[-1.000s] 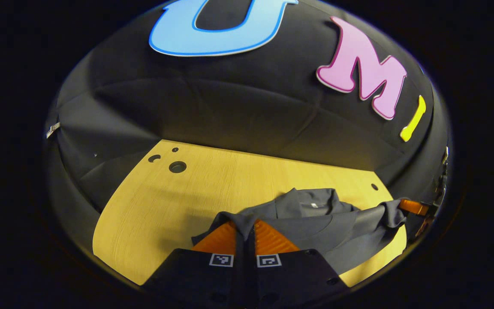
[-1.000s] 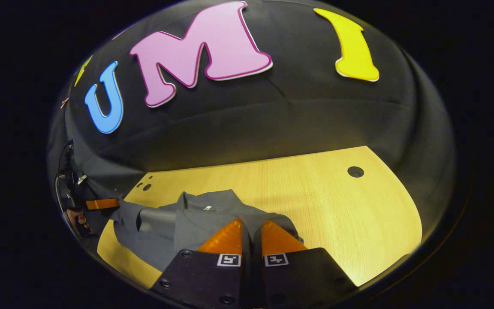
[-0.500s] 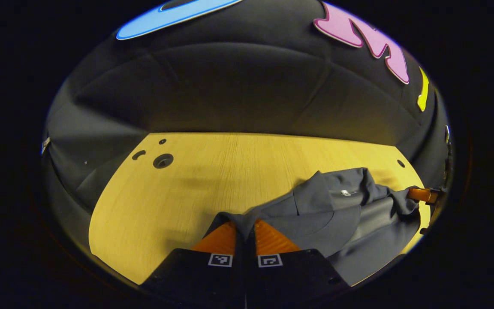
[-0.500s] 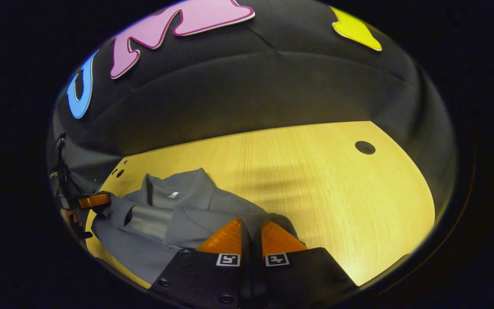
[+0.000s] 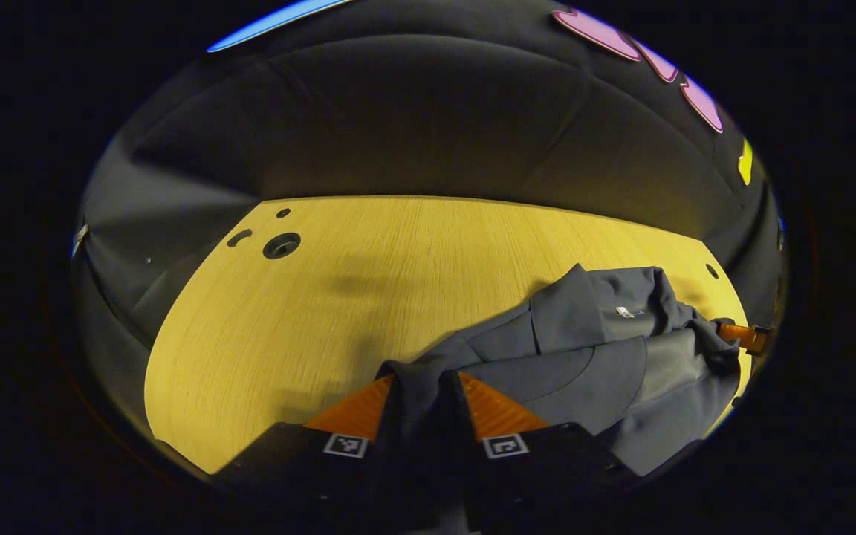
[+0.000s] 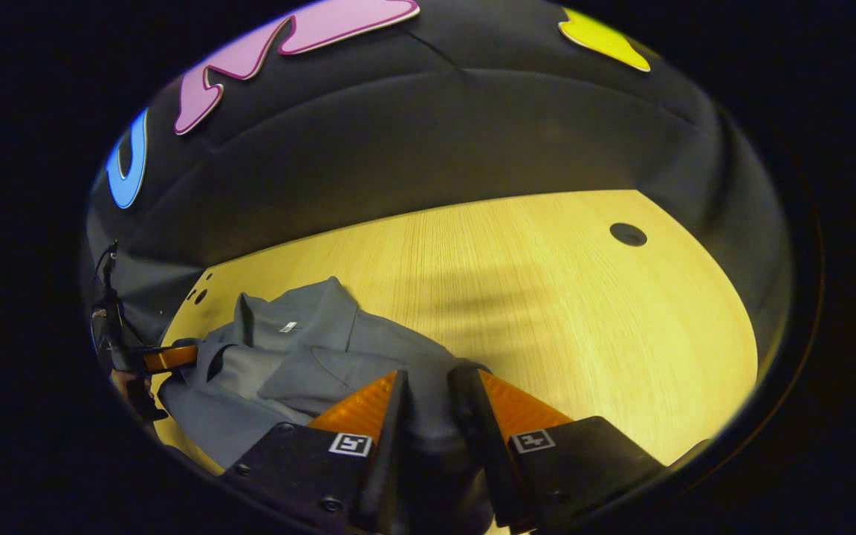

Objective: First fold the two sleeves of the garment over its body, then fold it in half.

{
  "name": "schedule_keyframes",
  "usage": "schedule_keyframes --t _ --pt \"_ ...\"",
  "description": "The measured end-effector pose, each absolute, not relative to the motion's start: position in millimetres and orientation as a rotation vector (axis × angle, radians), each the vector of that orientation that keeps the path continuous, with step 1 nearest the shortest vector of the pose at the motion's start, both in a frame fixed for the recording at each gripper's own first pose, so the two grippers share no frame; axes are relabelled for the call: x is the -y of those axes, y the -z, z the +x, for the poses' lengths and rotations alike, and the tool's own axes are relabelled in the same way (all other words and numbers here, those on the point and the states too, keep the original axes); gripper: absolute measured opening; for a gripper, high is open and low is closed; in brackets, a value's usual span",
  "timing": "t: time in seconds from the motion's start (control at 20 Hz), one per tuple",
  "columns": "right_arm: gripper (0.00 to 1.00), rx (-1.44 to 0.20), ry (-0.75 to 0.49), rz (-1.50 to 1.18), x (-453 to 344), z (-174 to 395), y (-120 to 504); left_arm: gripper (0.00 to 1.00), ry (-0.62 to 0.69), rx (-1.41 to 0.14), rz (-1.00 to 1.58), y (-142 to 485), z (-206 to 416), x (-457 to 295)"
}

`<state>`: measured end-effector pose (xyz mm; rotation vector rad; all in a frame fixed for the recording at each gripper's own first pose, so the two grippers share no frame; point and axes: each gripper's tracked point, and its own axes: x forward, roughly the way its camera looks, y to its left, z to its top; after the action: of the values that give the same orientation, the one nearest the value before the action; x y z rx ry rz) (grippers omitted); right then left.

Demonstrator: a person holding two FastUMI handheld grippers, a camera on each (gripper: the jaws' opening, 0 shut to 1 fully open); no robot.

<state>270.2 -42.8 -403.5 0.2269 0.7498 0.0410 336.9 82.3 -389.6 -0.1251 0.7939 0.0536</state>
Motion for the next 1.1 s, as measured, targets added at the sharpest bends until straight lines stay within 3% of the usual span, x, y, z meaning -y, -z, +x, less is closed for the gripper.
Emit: schedule_keyframes --t 0.05,0.1,0.15,0.25,0.35,0.4,0.65,1.1 --pt "0.43 -0.744 -0.046 0.222 41.4 266.6 397.3 0.53 -0.05 -0.793 -0.143 387.0 334.5 -80.6" --pt "0.72 -0.738 -0.05 0.221 40.4 262.7 389.8 0.63 -0.039 -0.789 -0.167 383.8 331.7 -76.7" --pt "0.78 -0.732 -0.054 0.219 39.3 259.7 383.3 0.73 -0.015 -0.774 -0.192 376.5 328.7 -70.5" --pt "0.8 -0.714 -0.058 0.221 36.9 250.4 368.4 0.87 0.003 -0.741 -0.192 364.0 320.8 -67.4" --pt "0.86 -0.695 -0.071 0.226 31.4 239.1 351.3 0.96 0.012 -0.702 -0.163 344.0 310.5 -64.0" --pt "0.91 -0.684 -0.077 0.227 28.1 232.5 342.9 0.96 0.017 -0.685 -0.147 334.7 304.0 -60.4" --pt "0.98 -0.631 -0.132 0.198 10.1 193.5 301.2 0.96 0.062 -0.598 -0.129 280.3 257.6 -48.1" --pt "0.98 -0.532 -0.198 0.17 -16.5 107.9 238.0 0.96 0.121 -0.506 -0.091 221.7 160.2 -29.9"
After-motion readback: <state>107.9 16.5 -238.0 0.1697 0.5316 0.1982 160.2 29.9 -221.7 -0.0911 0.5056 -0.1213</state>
